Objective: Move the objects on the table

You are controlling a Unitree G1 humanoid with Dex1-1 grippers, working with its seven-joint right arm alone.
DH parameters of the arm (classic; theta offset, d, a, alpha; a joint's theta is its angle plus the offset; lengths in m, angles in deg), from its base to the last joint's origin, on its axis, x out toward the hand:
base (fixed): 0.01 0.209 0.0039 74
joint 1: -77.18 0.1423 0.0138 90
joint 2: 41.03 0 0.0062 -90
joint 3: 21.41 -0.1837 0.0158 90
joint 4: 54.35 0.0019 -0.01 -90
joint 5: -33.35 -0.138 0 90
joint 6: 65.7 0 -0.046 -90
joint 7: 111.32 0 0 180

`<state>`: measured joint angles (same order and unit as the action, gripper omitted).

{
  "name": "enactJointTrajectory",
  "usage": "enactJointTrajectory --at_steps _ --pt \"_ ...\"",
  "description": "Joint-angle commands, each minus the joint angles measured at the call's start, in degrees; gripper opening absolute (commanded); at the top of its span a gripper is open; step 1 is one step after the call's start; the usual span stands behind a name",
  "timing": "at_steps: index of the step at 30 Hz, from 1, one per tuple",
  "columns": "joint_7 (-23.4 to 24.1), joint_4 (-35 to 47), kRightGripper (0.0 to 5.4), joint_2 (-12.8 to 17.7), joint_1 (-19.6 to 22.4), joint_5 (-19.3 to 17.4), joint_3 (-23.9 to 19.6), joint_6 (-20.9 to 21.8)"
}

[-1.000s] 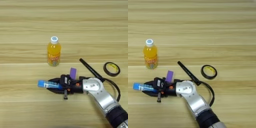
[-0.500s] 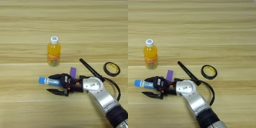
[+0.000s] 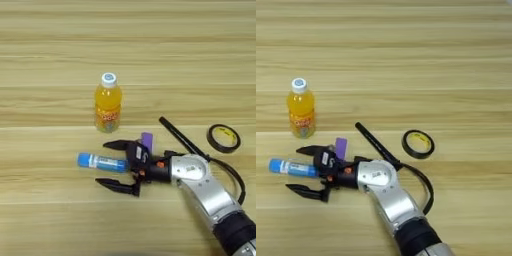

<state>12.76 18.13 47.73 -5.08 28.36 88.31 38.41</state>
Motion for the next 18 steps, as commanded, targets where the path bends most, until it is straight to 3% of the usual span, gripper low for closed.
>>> enactJointTrajectory --at_steps 1,5,9,15,18 --pt "1.60 4.91 4.92 -1.12 2.15 -4.15 -3.92 3.73" --pt "1.36 7.16 5.38 -3.03 0.85 -8.85 -6.91 9.39" --pt "-0.68 11.16 5.38 -5.66 -0.27 -19.26 -11.45 13.96" --pt "-3.94 17.21 5.38 -6.36 -1.93 -32.01 -15.51 10.37" --pt "-1.59 17.85 5.38 -8.63 -0.49 -37.74 -20.08 10.07"
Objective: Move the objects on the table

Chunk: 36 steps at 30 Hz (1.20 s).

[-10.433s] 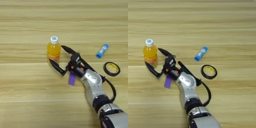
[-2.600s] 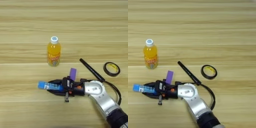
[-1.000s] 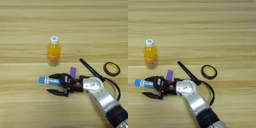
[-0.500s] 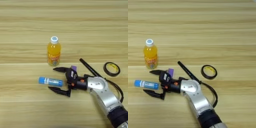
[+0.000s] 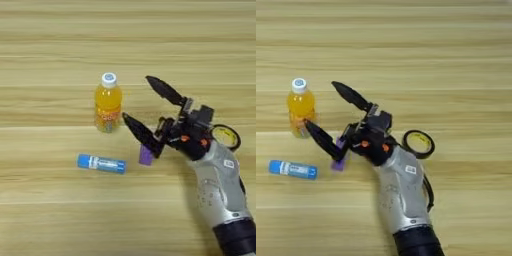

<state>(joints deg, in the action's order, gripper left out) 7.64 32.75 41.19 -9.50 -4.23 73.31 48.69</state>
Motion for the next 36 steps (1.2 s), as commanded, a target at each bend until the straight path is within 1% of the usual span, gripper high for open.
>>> enactJointTrajectory --at_steps 1,3,5,7,9,11,13,14,15,16,17,19,20,21,22,23,25,27,29,31,36 --pt "4.94 2.69 5.38 -3.20 4.83 -6.07 -6.66 0.45" --pt "8.90 0.86 5.38 -4.74 7.12 -5.20 -9.27 1.63" --pt "12.92 -0.57 5.17 -5.69 9.01 -4.16 -11.23 1.66" --pt "17.82 -1.75 5.37 -5.78 10.73 -0.23 -12.11 1.20" --pt "24.60 -2.47 5.38 -5.06 12.47 6.43 -12.36 -0.30" --pt "29.33 -3.41 5.38 -4.76 13.78 11.24 -12.77 -0.47" --pt "34.54 -4.51 5.38 -3.34 15.17 17.47 -13.50 -0.70" --pt "36.72 -4.88 5.38 -2.72 15.70 19.78 -13.85 -1.14" --pt "38.03 -4.98 5.38 -2.12 15.99 21.18 -13.88 -2.19" --pt "38.78 -4.65 5.38 -0.55 16.03 23.31 -13.09 -5.37" --pt "39.18 -4.17 5.38 0.57 15.95 24.75 -12.45 -7.55" --pt "39.95 -1.66 5.38 2.79 15.27 27.04 -10.81 -15.30" --pt "40.07 0.09 5.38 3.20 14.78 27.80 -10.22 -17.00" --pt "39.95 2.31 5.38 3.75 14.15 27.80 -9.49 -20.58" --pt "39.64 4.31 5.38 4.32 13.66 28.00 -8.77 -23.36" --pt "39.38 5.78 5.38 4.86 13.34 28.36 -8.22 -25.23" --pt "38.22 8.04 5.38 6.46 12.90 28.54 -6.85 -31.50" --pt "35.64 9.88 5.38 8.95 12.27 28.63 -5.03 -38.03" --pt "33.82 11.14 5.38 10.60 12.07 28.06 -4.28 -42.87" --pt "33.06 11.71 5.38 11.34 12.14 27.87 -4.12 -45.44" --pt "33.30 10.73 5.38 11.82 12.88 28.83 -3.86 -49.21"
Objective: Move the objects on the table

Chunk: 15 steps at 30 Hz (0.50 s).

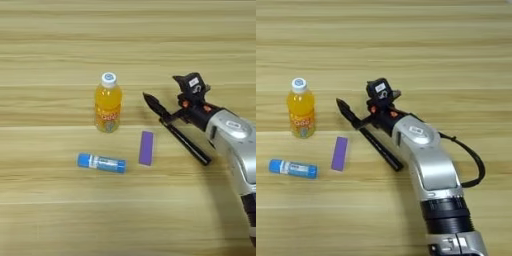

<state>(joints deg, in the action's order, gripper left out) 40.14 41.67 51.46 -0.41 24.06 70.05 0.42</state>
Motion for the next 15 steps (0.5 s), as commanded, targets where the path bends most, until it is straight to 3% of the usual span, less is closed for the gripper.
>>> enactJointTrajectory --at_steps 1,5,15 --pt "0.76 1.77 5.38 1.75 3.81 0.71 -0.51 -1.46" --pt "0.62 2.01 5.38 2.56 3.37 1.75 -0.22 -2.64" --pt "-1.97 0.10 5.38 6.99 -1.21 6.31 0.62 1.33"
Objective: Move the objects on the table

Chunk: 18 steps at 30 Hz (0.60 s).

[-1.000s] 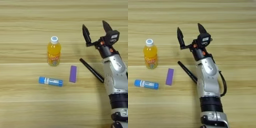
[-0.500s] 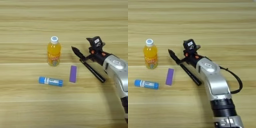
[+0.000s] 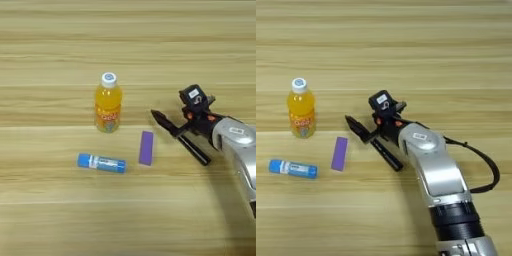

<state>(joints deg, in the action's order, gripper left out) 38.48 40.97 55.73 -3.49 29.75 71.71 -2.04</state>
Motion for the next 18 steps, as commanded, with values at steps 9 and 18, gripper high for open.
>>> enactJointTrajectory --at_steps 9,18 --pt "-4.33 -3.63 5.38 3.57 0.03 -0.75 -2.35 5.31" --pt "-7.61 -6.75 4.17 3.75 -0.55 -1.64 -3.15 6.36"
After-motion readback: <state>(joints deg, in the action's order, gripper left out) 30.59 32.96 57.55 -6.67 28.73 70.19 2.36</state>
